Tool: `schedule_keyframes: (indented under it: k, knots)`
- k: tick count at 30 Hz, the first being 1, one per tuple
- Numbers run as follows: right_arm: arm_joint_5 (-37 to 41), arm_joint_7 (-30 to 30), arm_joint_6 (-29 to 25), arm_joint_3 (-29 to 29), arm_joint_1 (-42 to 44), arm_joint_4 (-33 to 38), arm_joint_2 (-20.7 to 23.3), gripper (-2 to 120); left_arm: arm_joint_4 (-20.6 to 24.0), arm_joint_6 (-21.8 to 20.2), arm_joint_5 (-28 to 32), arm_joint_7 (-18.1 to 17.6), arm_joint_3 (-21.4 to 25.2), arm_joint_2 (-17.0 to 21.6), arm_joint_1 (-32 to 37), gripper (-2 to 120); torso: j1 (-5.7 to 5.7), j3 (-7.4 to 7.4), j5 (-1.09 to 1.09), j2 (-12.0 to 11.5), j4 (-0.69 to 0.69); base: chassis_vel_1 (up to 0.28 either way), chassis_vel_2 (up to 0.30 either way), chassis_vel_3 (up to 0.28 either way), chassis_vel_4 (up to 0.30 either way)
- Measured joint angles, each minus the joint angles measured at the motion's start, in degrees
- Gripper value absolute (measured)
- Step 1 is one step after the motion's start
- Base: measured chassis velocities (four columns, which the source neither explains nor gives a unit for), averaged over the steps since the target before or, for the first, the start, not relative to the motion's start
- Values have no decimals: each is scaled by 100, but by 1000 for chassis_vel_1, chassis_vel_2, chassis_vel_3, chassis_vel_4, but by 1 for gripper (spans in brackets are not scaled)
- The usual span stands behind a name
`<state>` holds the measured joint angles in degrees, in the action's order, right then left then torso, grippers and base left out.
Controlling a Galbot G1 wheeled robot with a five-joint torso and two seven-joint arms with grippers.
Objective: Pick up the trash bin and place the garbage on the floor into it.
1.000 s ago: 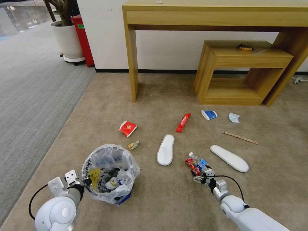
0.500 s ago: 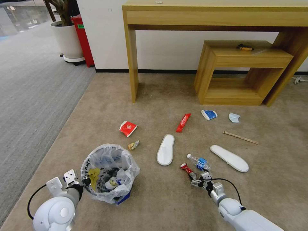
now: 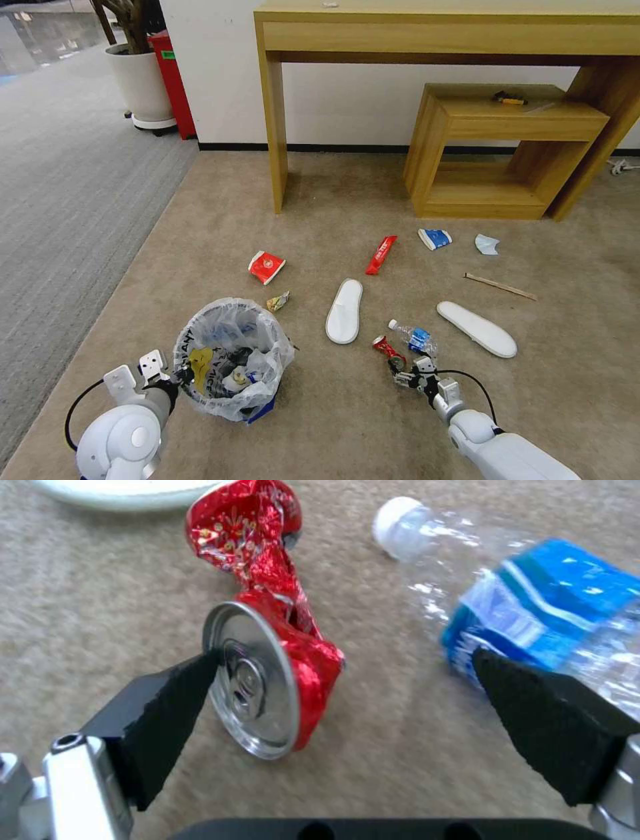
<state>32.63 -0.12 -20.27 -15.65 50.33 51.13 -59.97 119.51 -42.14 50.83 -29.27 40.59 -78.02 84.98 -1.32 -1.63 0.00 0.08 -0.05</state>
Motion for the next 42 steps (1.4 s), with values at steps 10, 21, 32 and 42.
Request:
schedule_keyframes:
  k: [10,21,32,42]
  knots:
    - [-32,23,-70,-81,-18,-42,-153,73,4,0,5,-5,16,7,0,0,0,0,0,0,1,0,0,0,0]
    - [-143,23,-157,-18,20,-91,-114,35,-27,0,10,-3,-12,13,-35,0,0,0,0,0,0,0,0,0,0]
    - [-247,2,-281,-8,24,-157,-125,3,-56,0,7,20,-10,18,-38,0,0,0,1,0,0,0,0,0,0]
    - [-41,87,-237,-118,84,787,504,3,-267,0,-22,16,-61,41,-187,0,0,0,0,0,-1,0,0,0,0]
